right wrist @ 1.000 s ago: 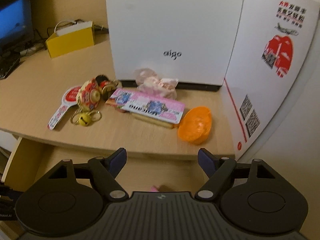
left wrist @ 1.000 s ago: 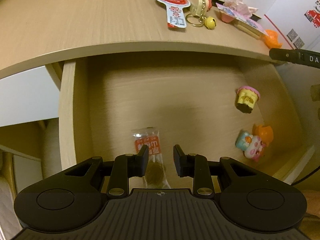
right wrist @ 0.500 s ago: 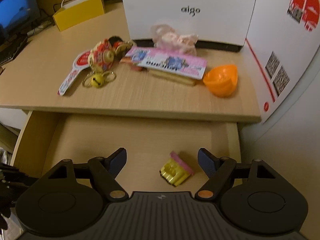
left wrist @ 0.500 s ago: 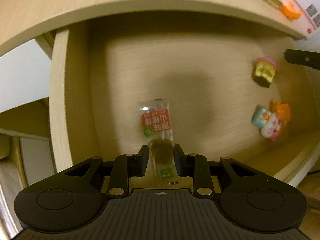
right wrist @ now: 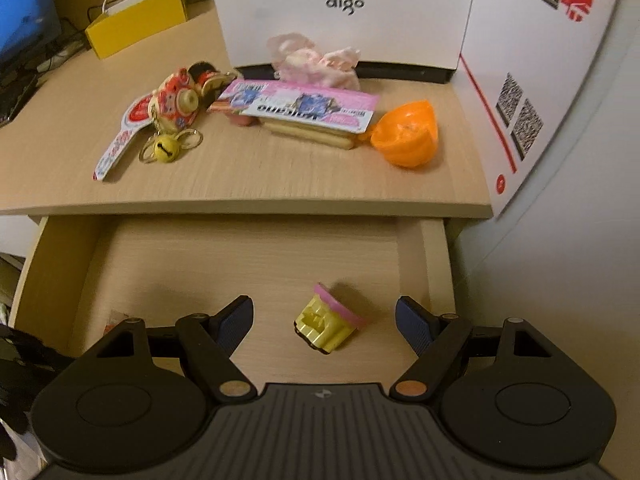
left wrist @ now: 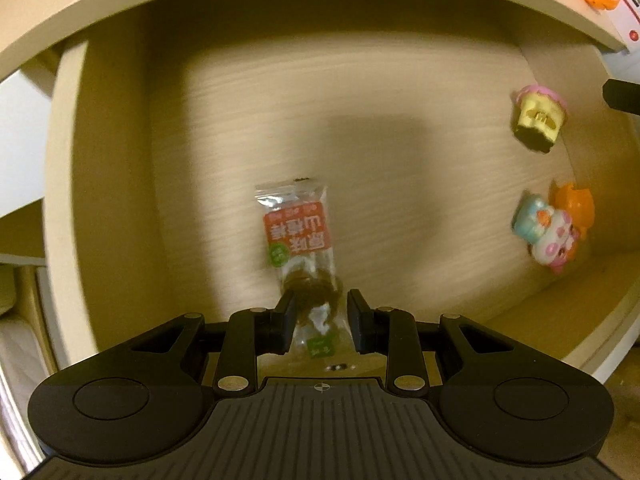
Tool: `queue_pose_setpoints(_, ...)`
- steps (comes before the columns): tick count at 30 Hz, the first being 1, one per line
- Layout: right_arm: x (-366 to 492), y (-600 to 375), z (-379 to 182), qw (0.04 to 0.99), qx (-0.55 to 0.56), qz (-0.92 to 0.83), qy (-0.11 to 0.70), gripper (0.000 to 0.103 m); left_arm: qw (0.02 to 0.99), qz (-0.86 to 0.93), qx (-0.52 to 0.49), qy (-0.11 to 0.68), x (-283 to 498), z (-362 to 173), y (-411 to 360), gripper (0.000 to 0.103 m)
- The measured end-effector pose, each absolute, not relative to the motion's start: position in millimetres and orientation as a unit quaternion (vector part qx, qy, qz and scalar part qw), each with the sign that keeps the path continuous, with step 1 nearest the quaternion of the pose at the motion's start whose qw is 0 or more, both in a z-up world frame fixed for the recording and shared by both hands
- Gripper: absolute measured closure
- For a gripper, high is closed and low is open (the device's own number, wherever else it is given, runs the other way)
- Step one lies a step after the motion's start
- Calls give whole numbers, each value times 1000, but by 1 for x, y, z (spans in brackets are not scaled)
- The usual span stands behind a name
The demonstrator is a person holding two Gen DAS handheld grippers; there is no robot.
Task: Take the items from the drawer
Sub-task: 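Grasp the second orange shell in the drawer with the right tool while the left holds the snack bar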
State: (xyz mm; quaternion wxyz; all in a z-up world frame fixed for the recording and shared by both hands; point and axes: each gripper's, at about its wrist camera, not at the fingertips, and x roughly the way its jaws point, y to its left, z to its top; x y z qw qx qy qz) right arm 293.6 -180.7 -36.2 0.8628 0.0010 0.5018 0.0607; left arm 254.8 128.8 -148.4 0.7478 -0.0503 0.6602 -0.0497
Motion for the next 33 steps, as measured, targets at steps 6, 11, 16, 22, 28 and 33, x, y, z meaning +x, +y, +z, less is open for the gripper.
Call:
queue_pose_setpoints(6, 295, -183, -36, 864, 2, 58, 501, 24, 759, -102, -66, 640, 275, -148, 106, 73)
queue_pose_setpoints(11, 294, -184, -34, 866, 4, 56, 498, 24, 779, -92, -27, 620, 279, -148, 96, 68)
queue_pose_setpoints(16, 293, -186, -36, 865, 2, 52, 499, 24, 786, -85, 14, 613, 281, -151, 95, 51)
queue_pose_setpoints(22, 293, -187, -38, 863, 4, 52, 502, 24, 768, -99, 15, 633, 280, -154, 83, 55)
queue_pose_setpoints(28, 293, -186, -40, 862, 6, 52, 505, 24, 771, -101, 35, 628, 280, -156, 72, 58)
queue_pose_setpoints(33, 292, -185, -43, 859, 5, 53, 510, 24, 772, -102, 44, 626, 280, -155, 70, 58)
